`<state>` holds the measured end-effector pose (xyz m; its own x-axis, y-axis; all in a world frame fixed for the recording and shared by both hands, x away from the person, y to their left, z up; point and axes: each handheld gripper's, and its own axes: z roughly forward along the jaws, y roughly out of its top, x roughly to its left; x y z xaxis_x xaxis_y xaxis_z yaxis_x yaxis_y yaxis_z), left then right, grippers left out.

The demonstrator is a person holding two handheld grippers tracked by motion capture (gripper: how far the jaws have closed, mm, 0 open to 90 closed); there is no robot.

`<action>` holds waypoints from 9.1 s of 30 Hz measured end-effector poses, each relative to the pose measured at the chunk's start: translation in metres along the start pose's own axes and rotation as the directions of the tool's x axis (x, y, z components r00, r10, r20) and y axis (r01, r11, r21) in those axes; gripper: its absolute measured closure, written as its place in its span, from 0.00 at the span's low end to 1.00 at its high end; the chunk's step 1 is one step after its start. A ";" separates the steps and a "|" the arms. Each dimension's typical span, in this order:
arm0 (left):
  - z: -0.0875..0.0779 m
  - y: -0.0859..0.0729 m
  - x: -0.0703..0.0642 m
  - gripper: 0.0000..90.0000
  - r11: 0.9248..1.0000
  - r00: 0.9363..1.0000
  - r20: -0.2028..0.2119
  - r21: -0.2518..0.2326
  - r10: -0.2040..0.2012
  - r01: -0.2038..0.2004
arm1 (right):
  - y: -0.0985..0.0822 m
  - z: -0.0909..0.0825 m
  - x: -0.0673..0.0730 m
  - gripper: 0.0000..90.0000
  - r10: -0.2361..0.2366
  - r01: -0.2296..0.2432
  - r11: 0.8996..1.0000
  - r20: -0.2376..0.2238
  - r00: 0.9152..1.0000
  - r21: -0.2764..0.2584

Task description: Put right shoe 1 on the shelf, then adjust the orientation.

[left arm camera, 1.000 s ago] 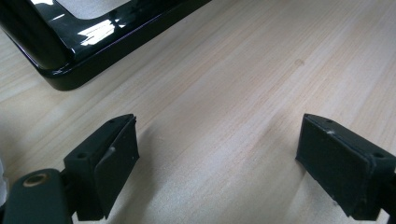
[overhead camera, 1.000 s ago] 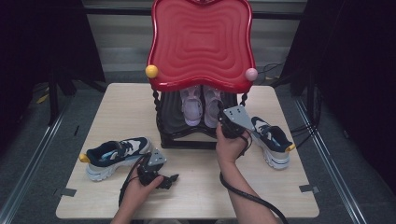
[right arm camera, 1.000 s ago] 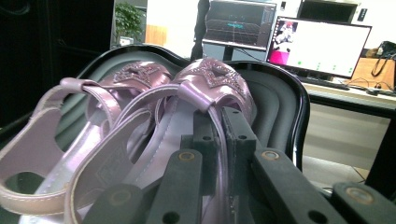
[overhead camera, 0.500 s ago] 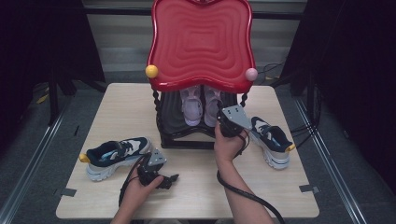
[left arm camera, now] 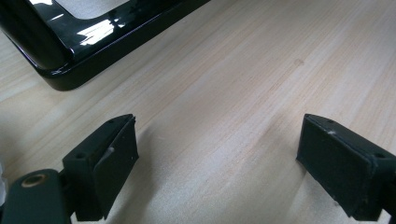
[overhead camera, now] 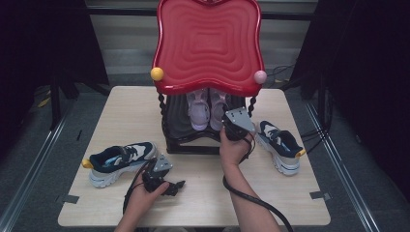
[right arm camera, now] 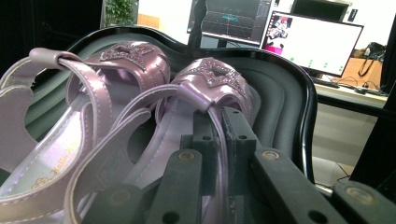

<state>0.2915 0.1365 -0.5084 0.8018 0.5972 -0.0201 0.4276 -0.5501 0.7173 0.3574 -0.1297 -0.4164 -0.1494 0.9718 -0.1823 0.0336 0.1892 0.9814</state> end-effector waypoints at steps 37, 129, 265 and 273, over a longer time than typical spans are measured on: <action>0.000 0.000 0.000 0.12 1.000 1.000 0.004 0.001 0.005 -0.005 | -0.002 -0.007 0.000 0.76 -0.062 0.062 0.998 -0.067 0.996 0.008; 0.001 0.000 0.000 0.11 1.000 1.000 0.005 0.001 0.006 -0.006 | -0.096 -0.111 -0.069 0.18 0.137 0.098 0.919 -0.542 0.829 0.382; -0.148 0.045 0.108 0.35 0.733 0.992 -0.065 0.679 0.110 -0.037 | -0.116 -0.106 -0.071 0.14 0.130 0.274 0.821 -0.631 0.764 0.501; -0.128 0.035 0.109 0.45 0.689 0.984 -0.034 0.718 0.173 -0.096 | -0.116 -0.106 -0.071 0.14 0.130 0.274 0.821 -0.631 0.764 0.501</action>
<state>0.3406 0.2574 -0.3961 0.8491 0.5123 0.1284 0.5171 -0.8559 -0.0041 0.2594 -0.2357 -0.5108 -0.7339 0.6788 0.0266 0.4817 0.4924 0.7249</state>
